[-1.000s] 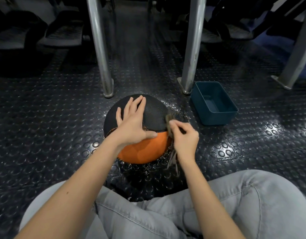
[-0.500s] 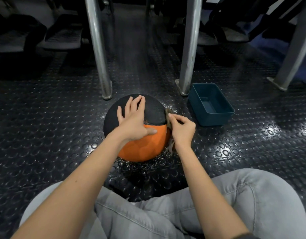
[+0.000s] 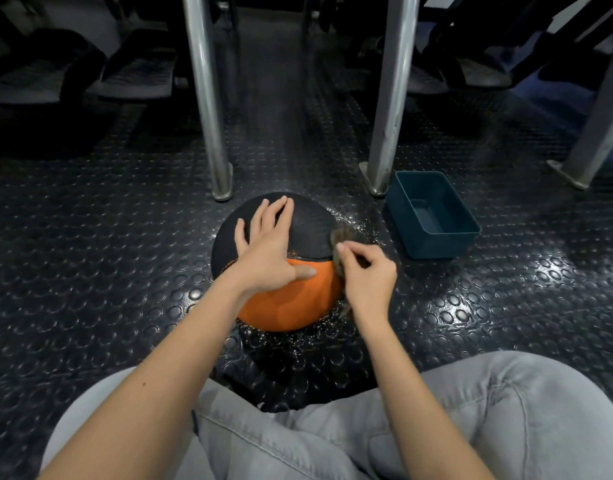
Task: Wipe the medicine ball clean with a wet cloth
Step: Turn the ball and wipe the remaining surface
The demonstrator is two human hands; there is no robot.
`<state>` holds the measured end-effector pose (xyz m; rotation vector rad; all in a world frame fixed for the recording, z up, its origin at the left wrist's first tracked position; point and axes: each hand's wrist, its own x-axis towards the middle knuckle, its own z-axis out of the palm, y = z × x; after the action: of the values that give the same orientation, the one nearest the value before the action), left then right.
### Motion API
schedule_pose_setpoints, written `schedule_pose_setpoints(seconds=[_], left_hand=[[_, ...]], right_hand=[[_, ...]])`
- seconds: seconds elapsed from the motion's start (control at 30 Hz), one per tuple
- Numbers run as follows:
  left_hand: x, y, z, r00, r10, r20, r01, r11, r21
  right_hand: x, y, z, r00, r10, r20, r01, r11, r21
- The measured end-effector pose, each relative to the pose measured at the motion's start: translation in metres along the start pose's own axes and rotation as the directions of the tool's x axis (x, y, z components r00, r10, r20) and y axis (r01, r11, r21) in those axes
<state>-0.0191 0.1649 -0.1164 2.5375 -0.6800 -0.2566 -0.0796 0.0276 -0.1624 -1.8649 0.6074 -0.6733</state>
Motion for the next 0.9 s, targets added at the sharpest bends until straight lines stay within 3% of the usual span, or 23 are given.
schedule_pose_setpoints(seconds=[0.1,0.33,0.5,0.57,0.67,0.73,0.8,0.9], left_hand=[[-0.002,-0.004,-0.002,1.0,0.028,0.002,-0.028,1.0,-0.005],[-0.006,-0.003,0.002,0.999,0.031,-0.029,-0.032,0.999,-0.016],[-0.007,-0.008,-0.001,0.998,0.054,-0.032,-0.055,0.998,-0.021],[-0.009,-0.01,-0.002,0.998,0.06,-0.03,-0.061,0.998,-0.031],[-0.012,-0.012,-0.001,0.998,0.053,-0.037,-0.054,0.998,-0.042],[-0.012,-0.014,-0.002,0.997,0.047,-0.052,-0.05,0.997,-0.05],[-0.011,-0.017,-0.003,0.997,0.038,-0.065,-0.042,0.997,-0.064],[-0.013,-0.023,-0.005,0.996,0.05,-0.078,-0.055,0.996,-0.07]], right_hand=[[-0.019,-0.001,-0.002,0.99,-0.142,0.008,0.143,0.988,-0.066],[0.013,0.007,-0.002,0.999,0.032,-0.016,-0.034,0.995,-0.096],[-0.031,0.0,-0.003,0.973,-0.229,0.013,0.229,0.964,-0.134],[-0.013,0.004,-0.001,0.985,-0.175,-0.002,0.173,0.975,-0.137],[0.023,0.009,-0.001,0.999,0.037,-0.014,-0.038,0.992,-0.121],[0.02,0.006,0.0,0.998,0.058,0.003,-0.058,0.994,-0.095],[-0.002,-0.003,0.005,0.998,-0.055,0.013,0.056,0.996,-0.067],[-0.032,-0.015,0.009,0.944,-0.326,0.057,0.331,0.93,-0.16]])
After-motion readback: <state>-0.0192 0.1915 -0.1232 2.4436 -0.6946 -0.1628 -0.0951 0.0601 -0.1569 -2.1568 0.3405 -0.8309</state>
